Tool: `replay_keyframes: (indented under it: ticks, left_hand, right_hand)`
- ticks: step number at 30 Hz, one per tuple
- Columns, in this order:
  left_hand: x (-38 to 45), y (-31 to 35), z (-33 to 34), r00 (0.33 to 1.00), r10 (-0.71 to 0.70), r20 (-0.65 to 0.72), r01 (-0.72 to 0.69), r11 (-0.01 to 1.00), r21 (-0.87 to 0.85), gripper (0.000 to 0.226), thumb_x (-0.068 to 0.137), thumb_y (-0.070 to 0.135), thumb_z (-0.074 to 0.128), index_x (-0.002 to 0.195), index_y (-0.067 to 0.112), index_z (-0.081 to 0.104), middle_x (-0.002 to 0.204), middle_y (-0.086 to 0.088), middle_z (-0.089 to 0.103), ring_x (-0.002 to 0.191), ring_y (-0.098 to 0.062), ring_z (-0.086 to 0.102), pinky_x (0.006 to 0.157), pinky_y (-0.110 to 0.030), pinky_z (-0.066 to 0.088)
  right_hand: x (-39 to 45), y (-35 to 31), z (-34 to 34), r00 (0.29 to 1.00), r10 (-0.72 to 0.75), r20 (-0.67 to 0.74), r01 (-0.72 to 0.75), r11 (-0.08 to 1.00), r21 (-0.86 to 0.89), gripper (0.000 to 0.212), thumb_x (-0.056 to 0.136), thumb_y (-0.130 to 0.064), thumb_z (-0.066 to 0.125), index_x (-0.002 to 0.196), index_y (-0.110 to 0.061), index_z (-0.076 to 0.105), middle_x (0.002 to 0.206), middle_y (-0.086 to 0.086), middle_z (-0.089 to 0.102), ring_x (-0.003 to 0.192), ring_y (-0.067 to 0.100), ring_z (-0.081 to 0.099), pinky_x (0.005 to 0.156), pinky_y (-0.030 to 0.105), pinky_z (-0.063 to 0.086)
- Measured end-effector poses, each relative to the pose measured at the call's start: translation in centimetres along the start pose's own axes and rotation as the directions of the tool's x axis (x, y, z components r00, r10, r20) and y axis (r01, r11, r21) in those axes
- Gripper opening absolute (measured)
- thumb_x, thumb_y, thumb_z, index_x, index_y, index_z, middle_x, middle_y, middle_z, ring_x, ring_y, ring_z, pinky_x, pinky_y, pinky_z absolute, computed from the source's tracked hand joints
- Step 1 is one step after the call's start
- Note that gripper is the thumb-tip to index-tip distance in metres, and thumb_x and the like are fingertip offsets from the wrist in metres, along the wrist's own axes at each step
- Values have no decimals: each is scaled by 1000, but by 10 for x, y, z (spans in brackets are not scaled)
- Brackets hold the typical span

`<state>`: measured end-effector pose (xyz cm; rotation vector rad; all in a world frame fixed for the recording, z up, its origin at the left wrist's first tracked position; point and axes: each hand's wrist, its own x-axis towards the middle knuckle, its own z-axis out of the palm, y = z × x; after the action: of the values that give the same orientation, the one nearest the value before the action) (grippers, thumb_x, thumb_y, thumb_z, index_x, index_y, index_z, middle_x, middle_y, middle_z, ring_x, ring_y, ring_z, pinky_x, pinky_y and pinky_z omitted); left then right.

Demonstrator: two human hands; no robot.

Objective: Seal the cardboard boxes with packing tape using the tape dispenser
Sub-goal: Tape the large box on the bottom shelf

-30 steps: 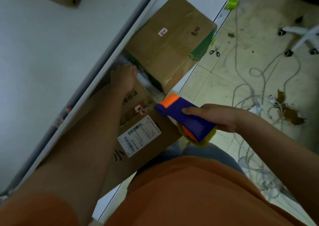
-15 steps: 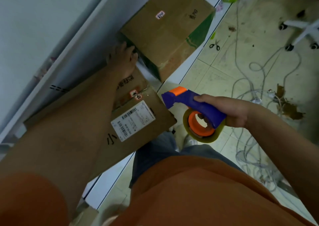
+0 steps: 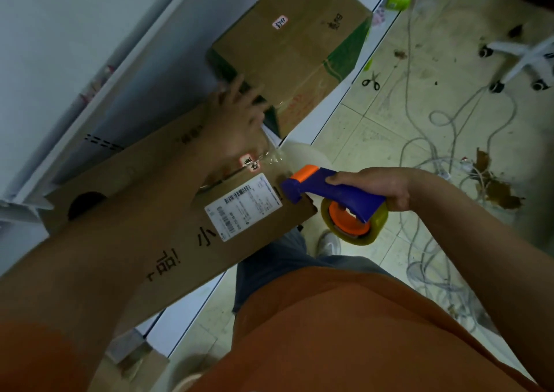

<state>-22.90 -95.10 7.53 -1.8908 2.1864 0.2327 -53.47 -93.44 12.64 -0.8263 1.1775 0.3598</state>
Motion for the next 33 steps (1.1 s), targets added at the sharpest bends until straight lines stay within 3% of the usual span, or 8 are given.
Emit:
replay_keyframes:
  ticks: [2, 4, 8, 13, 20, 25, 28, 33]
  left_hand:
    - [-23, 25, 11, 986, 166, -34, -166, 986, -14, 43, 100, 39, 31, 137, 39, 52, 162, 8, 26, 153, -24, 4, 121, -58, 3]
    - [-39, 36, 24, 975, 197, -107, -207, 973, -99, 40, 102, 38, 32, 128, 36, 63, 155, 10, 40, 152, -19, 15, 121, -56, 5]
    - [-41, 35, 31, 973, 142, -180, -179, 963, -204, 38, 102, 40, 35, 102, 34, 73, 139, 14, 56, 146, -14, 26, 121, -54, 5]
    - [-28, 22, 21, 999, 10, -33, -22, 920, -392, 29, 97, 54, 48, 81, 38, 67, 135, 18, 53, 145, -7, 19, 120, -43, -6]
    - [-23, 15, 15, 999, -9, 32, 20, 929, -369, 32, 100, 54, 43, 86, 40, 67, 151, 16, 38, 150, -10, 9, 120, -44, -4]
    - [-26, 21, 10, 999, -40, 31, 49, 918, -395, 35, 100, 50, 47, 65, 46, 49, 154, 16, 33, 149, -7, 4, 121, -44, -4]
    - [-25, 21, 10, 998, -52, 36, 62, 918, -391, 35, 99, 50, 46, 66, 43, 53, 155, 16, 32, 148, -6, 3, 121, -45, -4]
    - [-25, 18, 11, 999, -23, 44, 37, 932, -360, 43, 100, 54, 38, 87, 30, 71, 155, 15, 31, 150, -12, 5, 120, -47, -4]
  right_hand:
    - [0, 3, -3, 1000, 5, -11, -5, 1000, -15, 62, 79, -52, 70, 119, -6, 61, 90, 9, 73, 72, 19, 68, 57, 26, 54]
    - [0, 4, -3, 1000, -4, -20, 3, 1000, -17, 58, 82, -51, 69, 117, -6, 61, 89, 9, 73, 71, 18, 68, 57, 26, 54]
    - [0, 5, 1, 1000, -24, -12, 24, 1000, 7, 57, 80, -52, 68, 115, -9, 62, 93, 9, 72, 75, 19, 67, 60, 26, 55]
    - [4, 11, 16, 997, -61, 36, 52, 975, 216, 47, 83, -48, 67, 111, -11, 62, 83, 5, 73, 70, 14, 66, 61, 23, 55]
    - [-4, 36, 11, 994, -109, 34, 92, 942, 322, 49, 83, -48, 64, 114, -10, 61, 79, 4, 73, 62, 11, 67, 55, 22, 54]
    - [-16, 81, 5, 998, -57, 34, 45, 959, 280, 56, 77, -51, 63, 113, -9, 63, 80, 5, 72, 62, 11, 66, 55, 23, 52]
    - [-17, 88, 8, 998, -64, 27, 55, 969, 243, 52, 77, -52, 63, 110, -10, 64, 82, 3, 74, 65, 11, 68, 57, 23, 52]
    - [-15, 90, 17, 998, -66, -2, 64, 969, 237, 57, 75, -52, 65, 114, -12, 62, 83, 3, 74, 68, 11, 68, 59, 25, 52]
